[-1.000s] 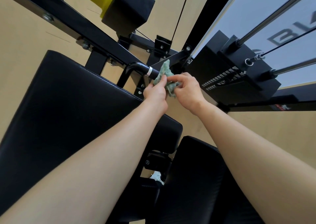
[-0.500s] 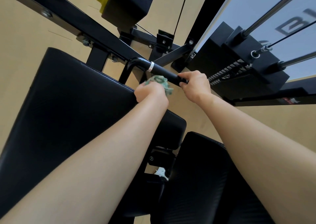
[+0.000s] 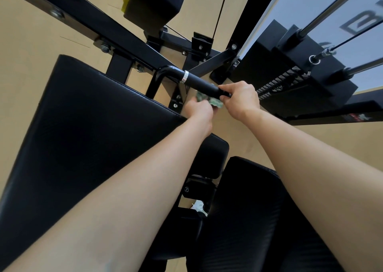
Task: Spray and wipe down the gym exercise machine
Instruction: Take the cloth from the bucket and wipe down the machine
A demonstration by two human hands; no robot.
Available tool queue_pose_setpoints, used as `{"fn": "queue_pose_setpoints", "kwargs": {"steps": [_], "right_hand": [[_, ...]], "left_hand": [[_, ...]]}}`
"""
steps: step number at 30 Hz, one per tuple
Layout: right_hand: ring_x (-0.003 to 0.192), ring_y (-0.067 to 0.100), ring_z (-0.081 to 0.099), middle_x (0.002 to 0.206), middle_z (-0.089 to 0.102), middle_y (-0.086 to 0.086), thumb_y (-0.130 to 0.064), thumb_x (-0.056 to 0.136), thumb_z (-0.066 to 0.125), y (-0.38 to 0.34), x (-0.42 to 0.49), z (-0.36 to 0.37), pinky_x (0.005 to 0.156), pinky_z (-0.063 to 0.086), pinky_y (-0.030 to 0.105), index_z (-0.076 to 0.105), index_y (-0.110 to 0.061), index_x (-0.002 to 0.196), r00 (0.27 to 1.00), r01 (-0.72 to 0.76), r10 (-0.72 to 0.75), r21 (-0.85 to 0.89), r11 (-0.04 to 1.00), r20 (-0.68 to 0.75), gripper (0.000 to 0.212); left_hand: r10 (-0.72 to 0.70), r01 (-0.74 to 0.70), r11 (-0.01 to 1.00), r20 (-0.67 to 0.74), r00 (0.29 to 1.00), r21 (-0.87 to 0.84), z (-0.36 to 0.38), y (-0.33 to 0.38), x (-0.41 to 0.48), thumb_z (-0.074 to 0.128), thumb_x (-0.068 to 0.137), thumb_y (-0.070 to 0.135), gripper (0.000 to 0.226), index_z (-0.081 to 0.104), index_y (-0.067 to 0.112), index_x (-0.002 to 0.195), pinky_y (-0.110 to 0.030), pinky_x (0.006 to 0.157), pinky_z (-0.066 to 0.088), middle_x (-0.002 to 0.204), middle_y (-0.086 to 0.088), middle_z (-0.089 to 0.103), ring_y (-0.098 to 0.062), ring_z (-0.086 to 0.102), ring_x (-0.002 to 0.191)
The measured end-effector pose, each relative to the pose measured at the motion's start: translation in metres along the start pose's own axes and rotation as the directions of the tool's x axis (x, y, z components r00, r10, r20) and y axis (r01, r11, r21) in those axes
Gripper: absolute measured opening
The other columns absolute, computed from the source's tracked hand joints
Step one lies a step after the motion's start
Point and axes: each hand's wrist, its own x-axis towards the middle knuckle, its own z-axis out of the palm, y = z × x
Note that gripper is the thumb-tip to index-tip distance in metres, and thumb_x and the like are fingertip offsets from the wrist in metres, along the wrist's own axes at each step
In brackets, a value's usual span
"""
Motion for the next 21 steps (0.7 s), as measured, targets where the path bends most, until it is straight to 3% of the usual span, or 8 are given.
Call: {"fn": "queue_pose_setpoints", "kwargs": {"steps": [4, 7, 10, 12, 14, 18, 21], "right_hand": [[0.113, 0.023, 0.062, 0.122, 0.067, 0.001, -0.024, 0.099, 0.065, 0.003, 0.001, 0.0, 0.095, 0.053, 0.04, 0.065, -0.039, 0.135, 1.0, 0.001, -0.002, 0.021, 1.0, 0.014, 0.039], [0.111, 0.023, 0.063, 0.119, 0.068, 0.0, -0.024, 0.098, 0.066, 0.005, 0.004, 0.001, 0.095, 0.054, 0.039, 0.067, -0.039, 0.133, 1.0, -0.015, 0.014, 0.049, 0.999, 0.018, 0.037], [0.111, 0.022, 0.062, 0.121, 0.067, 0.001, -0.023, 0.099, 0.066, 0.006, 0.003, 0.002, 0.093, 0.052, 0.035, 0.066, -0.036, 0.134, 1.0, -0.022, 0.021, 0.075, 0.997, 0.012, 0.038], [0.111, 0.021, 0.062, 0.122, 0.066, 0.001, -0.022, 0.099, 0.066, 0.005, 0.001, 0.003, 0.094, 0.052, 0.035, 0.065, -0.035, 0.136, 1.0, -0.025, 0.025, 0.092, 0.995, 0.003, 0.039], [0.11, 0.021, 0.063, 0.122, 0.067, 0.0, -0.02, 0.098, 0.067, 0.003, 0.001, 0.003, 0.095, 0.054, 0.037, 0.067, -0.036, 0.133, 0.999, -0.046, 0.047, 0.11, 0.993, -0.004, 0.038], [0.104, 0.021, 0.065, 0.11, 0.069, -0.002, -0.013, 0.096, 0.065, 0.001, -0.004, -0.001, 0.089, 0.057, 0.039, 0.071, -0.032, 0.125, 0.993, -0.105, 0.092, 0.21, 0.972, 0.068, 0.035], [0.113, 0.015, 0.061, 0.117, 0.063, -0.004, -0.002, 0.095, 0.064, -0.004, -0.016, -0.008, 0.083, 0.054, 0.022, 0.063, -0.023, 0.137, 0.98, -0.13, 0.034, 0.496, 0.859, 0.197, 0.047]], "left_hand": [[-0.066, 0.061, 0.995, 0.064, 0.996, 0.073, -0.005, -0.008, -0.004, 0.055, 0.103, 0.0, 0.021, 0.067, 0.005, 0.119, -0.036, 0.086, 0.064, 0.11, -0.014, 0.071, -0.023, 0.074, 0.087], [0.026, -0.026, 1.0, -0.015, 1.0, -0.009, -0.017, 0.002, -0.006, 0.057, 0.102, 0.002, 0.011, 0.067, 0.006, 0.107, -0.035, 0.084, 0.064, 0.111, -0.017, 0.071, -0.024, 0.075, 0.09], [0.124, -0.146, 0.979, -0.153, 0.98, -0.142, -0.029, 0.024, -0.005, 0.061, 0.102, 0.006, 0.016, 0.066, 0.003, 0.116, -0.034, 0.08, 0.065, 0.111, -0.017, 0.07, -0.025, 0.075, 0.092], [0.145, -0.172, 0.975, -0.181, 0.973, -0.144, -0.028, 0.03, -0.006, 0.063, 0.101, 0.007, 0.017, 0.067, 0.002, 0.117, -0.03, 0.076, 0.065, 0.112, -0.018, 0.07, -0.025, 0.075, 0.093], [0.115, -0.126, 0.989, -0.123, 0.986, -0.079, -0.021, 0.023, -0.012, 0.064, 0.1, 0.005, 0.016, 0.068, 0.003, 0.115, -0.03, 0.076, 0.065, 0.113, -0.017, 0.07, -0.026, 0.074, 0.095], [0.007, -0.028, 0.987, 0.128, 0.992, 0.159, -0.006, 0.003, -0.028, 0.066, 0.099, 0.008, 0.013, 0.072, 0.011, 0.11, -0.036, 0.089, 0.063, 0.111, -0.01, 0.073, -0.023, 0.073, 0.101], [0.044, -0.09, 0.953, 0.162, 0.986, 0.29, -0.01, 0.01, -0.029, 0.066, 0.1, 0.016, 0.011, 0.073, 0.018, 0.108, -0.035, 0.095, 0.059, 0.099, 0.001, 0.073, -0.015, 0.069, 0.1]]}}
